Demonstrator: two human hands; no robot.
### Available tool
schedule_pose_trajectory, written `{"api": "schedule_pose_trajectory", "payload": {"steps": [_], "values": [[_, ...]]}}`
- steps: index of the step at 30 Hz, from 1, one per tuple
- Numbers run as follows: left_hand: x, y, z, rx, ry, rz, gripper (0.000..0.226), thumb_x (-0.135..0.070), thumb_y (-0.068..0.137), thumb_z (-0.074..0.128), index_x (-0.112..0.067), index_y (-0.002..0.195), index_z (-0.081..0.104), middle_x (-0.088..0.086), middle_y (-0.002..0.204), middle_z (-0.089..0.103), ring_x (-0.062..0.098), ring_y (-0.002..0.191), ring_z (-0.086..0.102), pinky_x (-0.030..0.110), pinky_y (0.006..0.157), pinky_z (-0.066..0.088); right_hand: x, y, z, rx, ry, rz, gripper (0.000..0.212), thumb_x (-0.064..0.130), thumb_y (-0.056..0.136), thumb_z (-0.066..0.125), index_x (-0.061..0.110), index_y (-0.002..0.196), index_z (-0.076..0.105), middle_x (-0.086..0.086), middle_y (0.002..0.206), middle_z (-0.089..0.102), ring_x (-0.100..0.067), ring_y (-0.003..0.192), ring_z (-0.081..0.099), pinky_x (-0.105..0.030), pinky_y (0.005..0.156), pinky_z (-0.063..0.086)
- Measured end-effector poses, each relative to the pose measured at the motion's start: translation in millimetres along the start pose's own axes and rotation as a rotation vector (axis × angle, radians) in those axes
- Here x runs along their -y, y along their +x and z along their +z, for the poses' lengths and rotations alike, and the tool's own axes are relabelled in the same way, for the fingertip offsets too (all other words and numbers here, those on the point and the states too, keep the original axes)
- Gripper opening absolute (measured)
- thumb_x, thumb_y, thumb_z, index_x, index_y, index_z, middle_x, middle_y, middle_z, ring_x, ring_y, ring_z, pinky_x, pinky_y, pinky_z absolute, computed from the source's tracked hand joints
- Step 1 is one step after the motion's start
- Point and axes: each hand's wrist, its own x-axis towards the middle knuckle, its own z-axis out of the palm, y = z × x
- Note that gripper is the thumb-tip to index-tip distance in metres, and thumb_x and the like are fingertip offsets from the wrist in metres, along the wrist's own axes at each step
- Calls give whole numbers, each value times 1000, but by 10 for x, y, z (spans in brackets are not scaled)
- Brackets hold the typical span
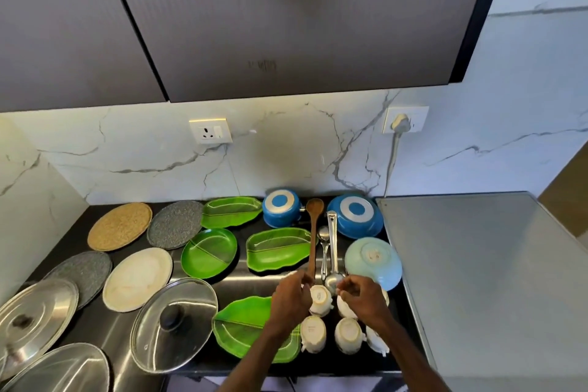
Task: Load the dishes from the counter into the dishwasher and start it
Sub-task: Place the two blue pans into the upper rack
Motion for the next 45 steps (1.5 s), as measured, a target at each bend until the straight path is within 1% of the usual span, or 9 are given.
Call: {"api": "schedule_pose_trajectory", "payload": {"steps": [4,8,14,17,24,30,33,42,45], "values": [[86,119,-48,27,2,5,16,-23,85,57,-29,96,66,-12,99,72,17,92,66,37,80,53,7,83,105,-31,-30,20,21,6,76,80,24,84,74,9,80,77,-3,76,72,-21,76,58],[209,244,-118,68,-31,39,20,-23,84,54,-27,99,67,-12,105,71,16,98,65,37,83,52,40,123,207,-96,-14,52,20,1,75,81,17,86,74,10,82,77,1,78,72,-11,72,53],[332,329,-189,115,-54,75,46,-45,77,35,-23,103,67,-3,109,70,19,103,63,37,85,51,7,-43,334,-183,-2,121,25,-2,77,75,20,90,73,11,86,77,2,81,71,-11,75,53],[357,356,-199,135,-49,83,43,-41,78,38,-20,102,67,1,107,69,22,101,63,39,84,51,19,-69,327,-212,16,153,29,-4,76,75,22,89,72,10,86,76,2,82,72,-7,74,51],[435,482,-160,193,-29,100,32,-30,82,45,-20,107,64,1,108,66,22,102,60,37,87,49,111,36,287,-239,16,176,24,-5,76,77,11,94,74,9,86,75,8,81,68,-3,71,48],[355,660,-87,195,-55,152,19,-17,83,51,-19,95,65,1,97,68,21,91,63,42,83,53,46,76,183,-253,7,195,27,-4,76,76,18,92,74,12,84,76,5,81,70,-16,79,56],[282,702,-45,200,-57,178,23,-20,85,47,-17,97,66,3,96,69,23,89,64,42,81,53,25,120,131,-240,5,195,28,-5,78,75,20,91,72,11,84,76,4,82,71,-13,77,54],[173,865,76,213,-51,175,23,-18,84,49,-16,97,68,5,96,71,24,85,65,40,77,53,-47,326,-50,-225,24,194,25,0,82,75,23,93,71,9,89,76,3,85,70,-19,82,58],[74,967,141,223,-55,147,26,-16,84,49,-15,99,70,4,100,73,22,93,66,35,82,52,-115,415,-197,-270,35,213,23,-2,83,73,17,97,71,5,95,75,-2,86,70,-19,83,58]]}}
